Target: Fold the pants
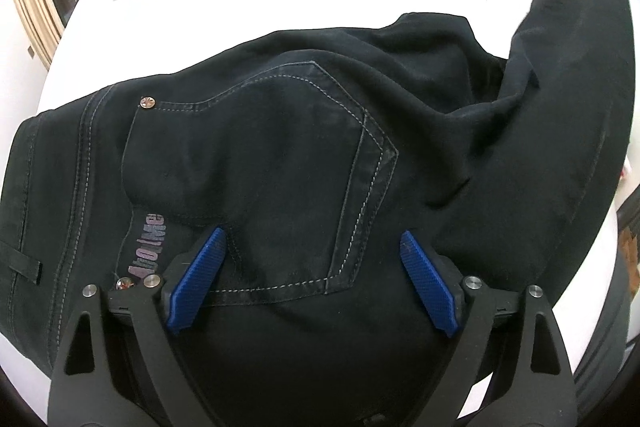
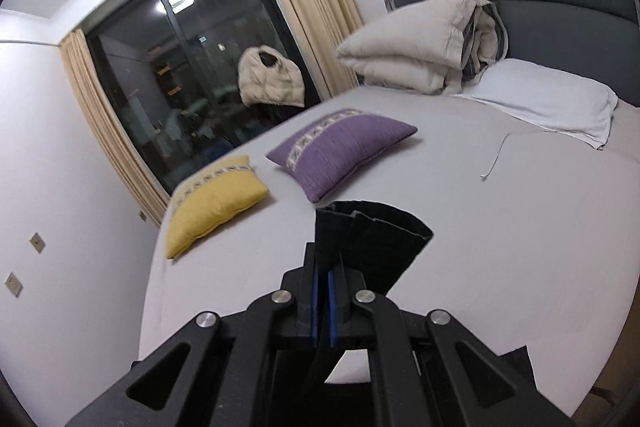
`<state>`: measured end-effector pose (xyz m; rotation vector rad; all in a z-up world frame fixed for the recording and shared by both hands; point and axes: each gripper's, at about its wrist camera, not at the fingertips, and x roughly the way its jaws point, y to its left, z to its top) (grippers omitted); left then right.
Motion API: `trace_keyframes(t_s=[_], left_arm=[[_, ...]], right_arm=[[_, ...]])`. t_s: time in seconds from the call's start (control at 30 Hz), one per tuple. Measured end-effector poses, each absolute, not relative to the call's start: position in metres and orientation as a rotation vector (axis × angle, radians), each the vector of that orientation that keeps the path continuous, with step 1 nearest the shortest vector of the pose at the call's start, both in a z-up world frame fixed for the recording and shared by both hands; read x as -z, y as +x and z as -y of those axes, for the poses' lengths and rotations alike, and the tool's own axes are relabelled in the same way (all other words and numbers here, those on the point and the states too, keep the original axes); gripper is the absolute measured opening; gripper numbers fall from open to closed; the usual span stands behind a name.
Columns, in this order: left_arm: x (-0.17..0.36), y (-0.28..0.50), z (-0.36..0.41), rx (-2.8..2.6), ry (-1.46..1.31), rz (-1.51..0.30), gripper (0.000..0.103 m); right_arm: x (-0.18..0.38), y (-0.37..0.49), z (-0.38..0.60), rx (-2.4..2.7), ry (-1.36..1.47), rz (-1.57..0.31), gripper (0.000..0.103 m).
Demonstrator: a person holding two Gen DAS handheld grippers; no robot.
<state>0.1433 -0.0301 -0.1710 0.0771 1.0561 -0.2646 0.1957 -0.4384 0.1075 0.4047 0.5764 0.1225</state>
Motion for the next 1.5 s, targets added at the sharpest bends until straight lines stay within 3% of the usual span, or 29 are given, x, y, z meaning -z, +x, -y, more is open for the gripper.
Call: trace_keyframes(t_s=[0.13, 0.27, 0.37, 1.23, 1.37, 1.5], left_arm=[[0.170, 0.140, 0.033, 0.254, 0.102, -1.053, 0.089], [0.169, 0.137, 0.043, 0.243, 0.116, -1.058, 0.094], [0.170, 0.136, 0.049, 0.244, 0.125, -1.067, 0.102], [0.160, 0.149, 0.031, 0.180, -0.098, -1.079, 0.103], [0.161, 0.146, 0.033, 0.178, -0.071, -1.064, 0.103], [0.163, 0.136, 0.040, 0.174, -0.018, -1.042, 0.103]], right_arm=[[-0.044, 0.139, 0.497, -0.071, 0.588, -0.559, 0.004], [0.057, 0.100, 0.543, 0.113, 0.737, -0.743, 0.004], [0.077, 0.096, 0.553, 0.130, 0.780, -0.768, 0.004], [-0.172, 0.207, 0.418, -0.406, 0.248, -0.446, 0.004], [-0.142, 0.190, 0.447, -0.369, 0.278, -0.440, 0.004], [-0.040, 0.140, 0.529, -0.179, 0.506, -0.551, 0.004]])
